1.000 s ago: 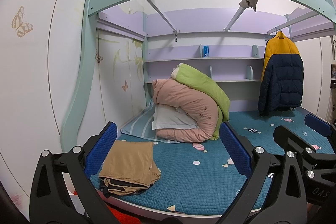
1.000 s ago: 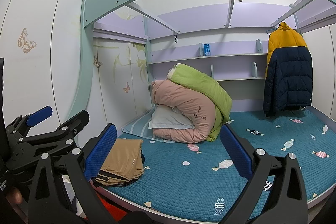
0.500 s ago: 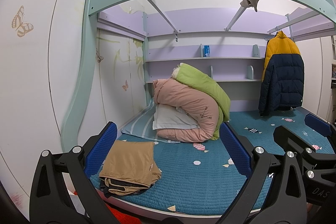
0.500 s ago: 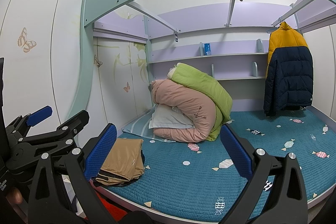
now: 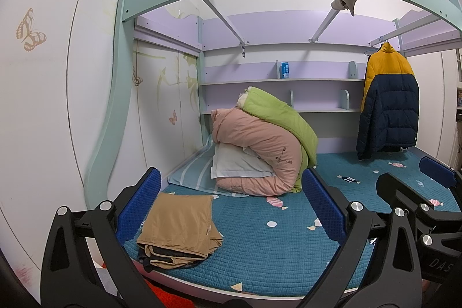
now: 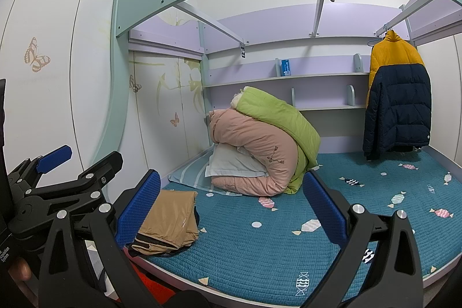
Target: Fold large clothes
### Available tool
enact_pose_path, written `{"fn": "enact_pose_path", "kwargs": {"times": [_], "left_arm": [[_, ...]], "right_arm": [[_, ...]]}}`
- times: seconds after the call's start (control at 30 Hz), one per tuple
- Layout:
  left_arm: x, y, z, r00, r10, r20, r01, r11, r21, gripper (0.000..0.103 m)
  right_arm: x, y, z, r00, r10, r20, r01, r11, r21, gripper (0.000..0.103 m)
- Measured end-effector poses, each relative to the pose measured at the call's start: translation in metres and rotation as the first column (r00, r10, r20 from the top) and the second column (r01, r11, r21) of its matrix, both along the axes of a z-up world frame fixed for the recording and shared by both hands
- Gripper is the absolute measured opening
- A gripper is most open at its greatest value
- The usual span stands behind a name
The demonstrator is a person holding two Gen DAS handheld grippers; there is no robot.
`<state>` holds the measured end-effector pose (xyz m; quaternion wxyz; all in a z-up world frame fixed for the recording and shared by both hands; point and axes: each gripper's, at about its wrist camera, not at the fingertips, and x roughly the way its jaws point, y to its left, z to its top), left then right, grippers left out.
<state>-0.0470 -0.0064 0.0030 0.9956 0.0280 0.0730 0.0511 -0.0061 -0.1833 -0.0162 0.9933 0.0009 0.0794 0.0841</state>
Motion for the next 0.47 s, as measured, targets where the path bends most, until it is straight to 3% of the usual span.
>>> {"fn": "enact_pose_path", "kwargs": {"times": [0.27, 0.4, 0.47], "left_arm": [[0.001, 0.002, -0.001, 1.000, 0.006, 0.001, -0.006, 1.000, 0.003, 0.098], [0.010, -0.001, -0.005, 1.000, 0.022, 0.003, -0.022, 0.999, 0.031, 0.098], [0.020, -0.006, -0.006, 1.000, 0.017, -0.002, -0.017, 0.999, 0.043, 0.098]], "right_arm": [[0.001, 0.001, -0.001, 1.000, 0.001, 0.019, -0.001, 1.000, -0.003, 0.095], [0.005, -0.010, 0.000, 0.992, -0.054, 0.113, 0.057, 0.998, -0.024, 0.095], [0.011, -0.028, 0.006, 0.967, -0.130, 0.217, 0.146, 0.987, -0.059, 0.095]]}}
